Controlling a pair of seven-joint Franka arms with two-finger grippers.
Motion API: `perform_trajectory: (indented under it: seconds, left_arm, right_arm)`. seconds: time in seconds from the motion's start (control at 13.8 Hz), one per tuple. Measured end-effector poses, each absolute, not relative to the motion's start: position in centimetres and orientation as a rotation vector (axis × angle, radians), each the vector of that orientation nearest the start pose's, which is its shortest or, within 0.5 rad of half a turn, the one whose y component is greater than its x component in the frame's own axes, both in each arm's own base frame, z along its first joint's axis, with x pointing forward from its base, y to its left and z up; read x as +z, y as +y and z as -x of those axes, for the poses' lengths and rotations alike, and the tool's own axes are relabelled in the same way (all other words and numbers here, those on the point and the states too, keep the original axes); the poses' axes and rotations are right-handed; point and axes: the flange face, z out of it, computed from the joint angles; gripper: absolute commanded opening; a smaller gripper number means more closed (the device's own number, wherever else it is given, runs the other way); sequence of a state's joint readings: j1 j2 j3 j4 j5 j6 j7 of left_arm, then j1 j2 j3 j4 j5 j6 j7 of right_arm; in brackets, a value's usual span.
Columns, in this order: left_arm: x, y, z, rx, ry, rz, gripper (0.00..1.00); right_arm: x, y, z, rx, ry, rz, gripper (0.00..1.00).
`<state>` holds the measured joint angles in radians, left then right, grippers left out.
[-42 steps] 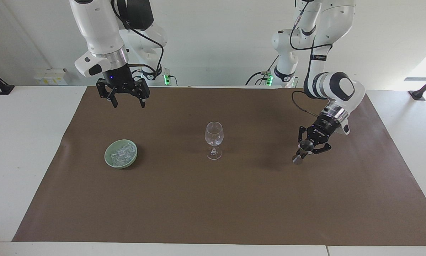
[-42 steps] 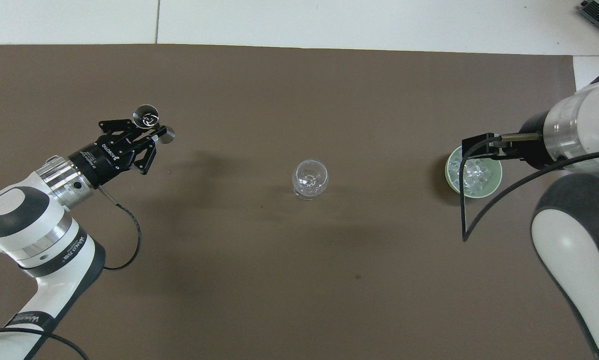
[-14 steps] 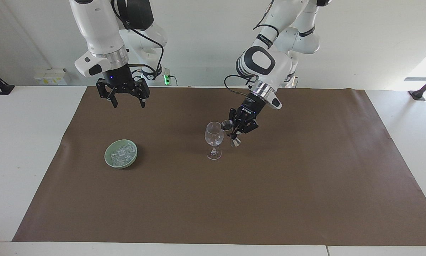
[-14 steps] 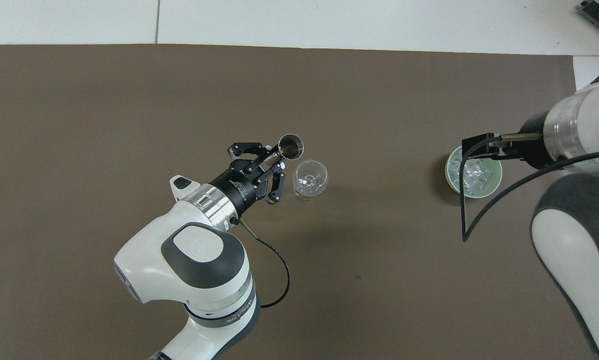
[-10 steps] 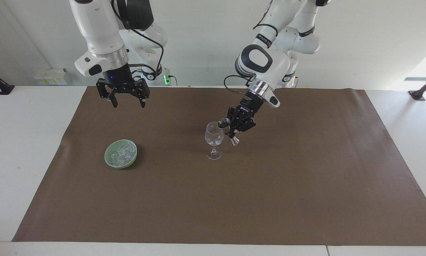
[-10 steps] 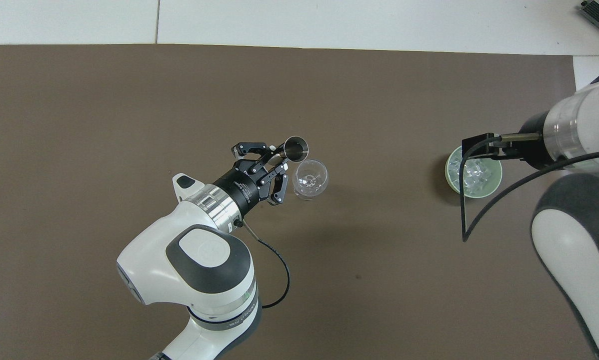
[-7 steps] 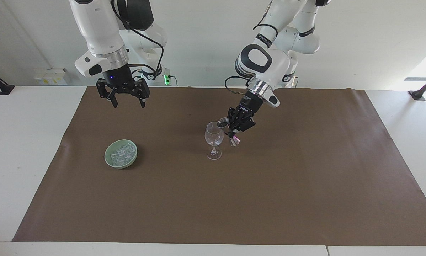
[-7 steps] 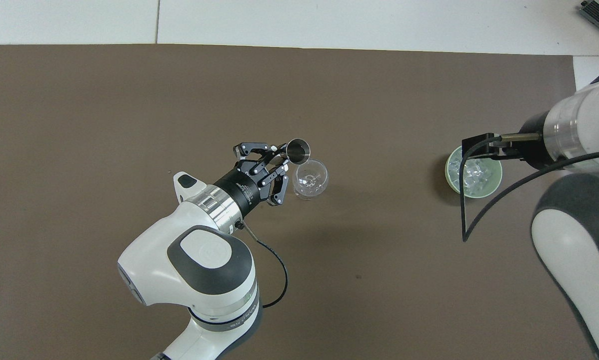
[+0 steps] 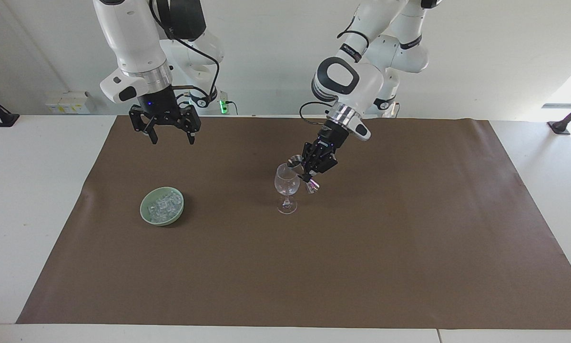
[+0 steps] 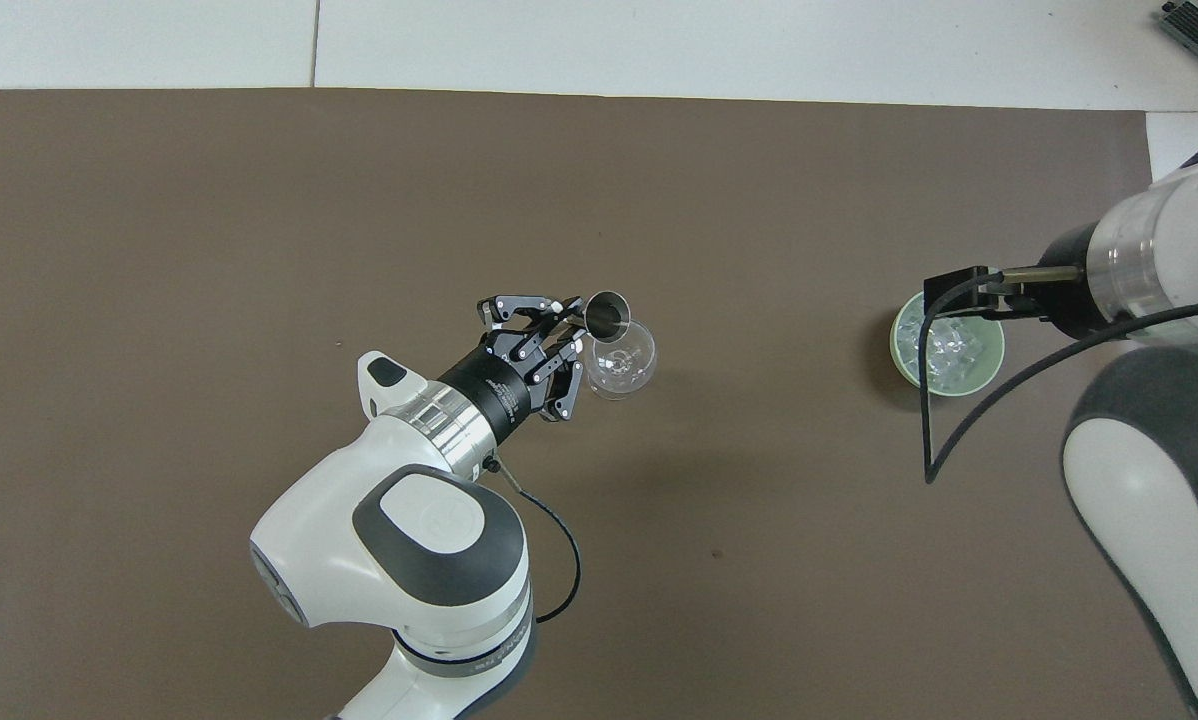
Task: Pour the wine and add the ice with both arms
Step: 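Tilt the jigger over the wine glass with the left gripper to pour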
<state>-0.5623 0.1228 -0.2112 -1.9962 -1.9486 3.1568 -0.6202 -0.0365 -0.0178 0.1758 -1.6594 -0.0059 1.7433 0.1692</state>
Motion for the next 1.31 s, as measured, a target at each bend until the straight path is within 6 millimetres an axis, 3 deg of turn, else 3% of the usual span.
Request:
perform_trajectory:
  seconds: [1.31]
  left_arm:
    - [43.0, -34.8, -45.9, 0.057, 1.542, -1.489, 0.0]
  right_arm:
    - [60.8, 7.9, -55.9, -0.159, 0.045, 3.13, 1.0]
